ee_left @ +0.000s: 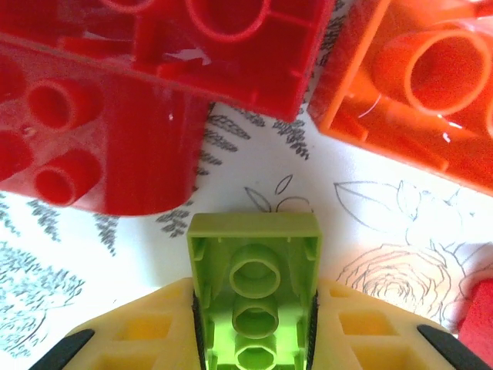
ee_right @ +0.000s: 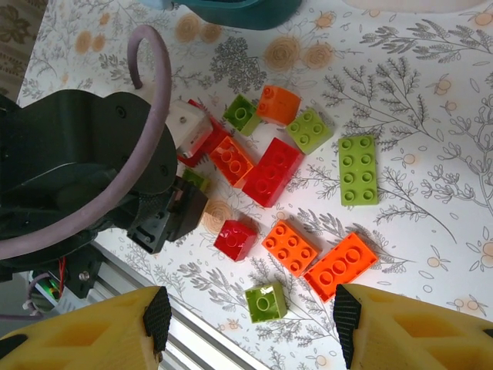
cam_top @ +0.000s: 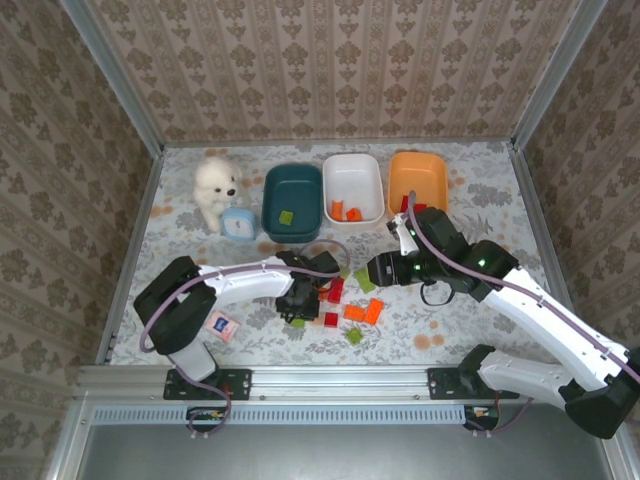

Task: Sort the legos into containers by color

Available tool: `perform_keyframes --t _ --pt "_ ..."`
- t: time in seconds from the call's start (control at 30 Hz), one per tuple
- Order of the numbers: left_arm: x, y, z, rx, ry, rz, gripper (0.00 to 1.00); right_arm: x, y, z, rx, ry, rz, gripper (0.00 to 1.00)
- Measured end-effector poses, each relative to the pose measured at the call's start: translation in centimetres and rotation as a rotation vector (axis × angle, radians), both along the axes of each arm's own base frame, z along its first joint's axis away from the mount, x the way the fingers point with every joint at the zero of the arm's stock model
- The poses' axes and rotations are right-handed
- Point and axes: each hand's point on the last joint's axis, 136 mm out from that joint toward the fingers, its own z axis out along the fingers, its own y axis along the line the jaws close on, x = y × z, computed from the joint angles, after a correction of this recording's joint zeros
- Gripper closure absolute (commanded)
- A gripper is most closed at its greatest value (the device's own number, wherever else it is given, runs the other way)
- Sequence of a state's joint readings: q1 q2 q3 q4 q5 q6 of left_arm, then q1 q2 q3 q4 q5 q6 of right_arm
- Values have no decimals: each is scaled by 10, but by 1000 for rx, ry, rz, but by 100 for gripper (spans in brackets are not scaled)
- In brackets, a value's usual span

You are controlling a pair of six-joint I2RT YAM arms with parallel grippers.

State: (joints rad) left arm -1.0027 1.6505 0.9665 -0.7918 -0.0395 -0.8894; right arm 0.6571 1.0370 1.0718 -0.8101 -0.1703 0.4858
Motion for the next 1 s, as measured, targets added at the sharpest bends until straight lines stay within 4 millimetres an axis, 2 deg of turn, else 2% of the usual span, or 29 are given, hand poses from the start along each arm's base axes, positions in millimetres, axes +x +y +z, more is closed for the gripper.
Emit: perform_keyframes --t 0.07,0.13,0.23,0.3,0.37,0.43,0.5,0.57,0.67,0.77,0.87,1.0 --pt "3 -2 18 -12 -13 2 73 3 -2 5 7 -7 -12 39" --pt "15 -11 49 -68 -51 11 73 9 -5 14 25 -20 -33 39" --pt "55 -22 107 -199 -148 58 73 19 -11 31 61 -46 -69 39" --pt "87 -21 138 -262 -211 98 73 24 -12 40 82 -57 -82 39" --pt "118 -15 159 -295 -264 128 73 30 -9 44 96 -60 -84 39" --pt "150 -10 169 -305 -297 146 73 38 -3 43 100 -47 -81 39" --pt "183 -9 168 -307 -316 152 73 47 4 38 97 -18 -78 39" --pt "213 -10 158 -304 -319 151 73 57 10 30 92 14 -77 39" --pt "253 -14 133 -295 -306 141 73 69 18 19 85 59 -79 38" --pt "282 -24 105 -290 -284 123 74 76 24 19 93 79 -81 38" --pt "298 -35 79 -278 -255 108 74 81 27 24 100 72 -79 38" --pt "298 -36 48 -243 -197 110 74 82 28 28 107 65 -81 38"
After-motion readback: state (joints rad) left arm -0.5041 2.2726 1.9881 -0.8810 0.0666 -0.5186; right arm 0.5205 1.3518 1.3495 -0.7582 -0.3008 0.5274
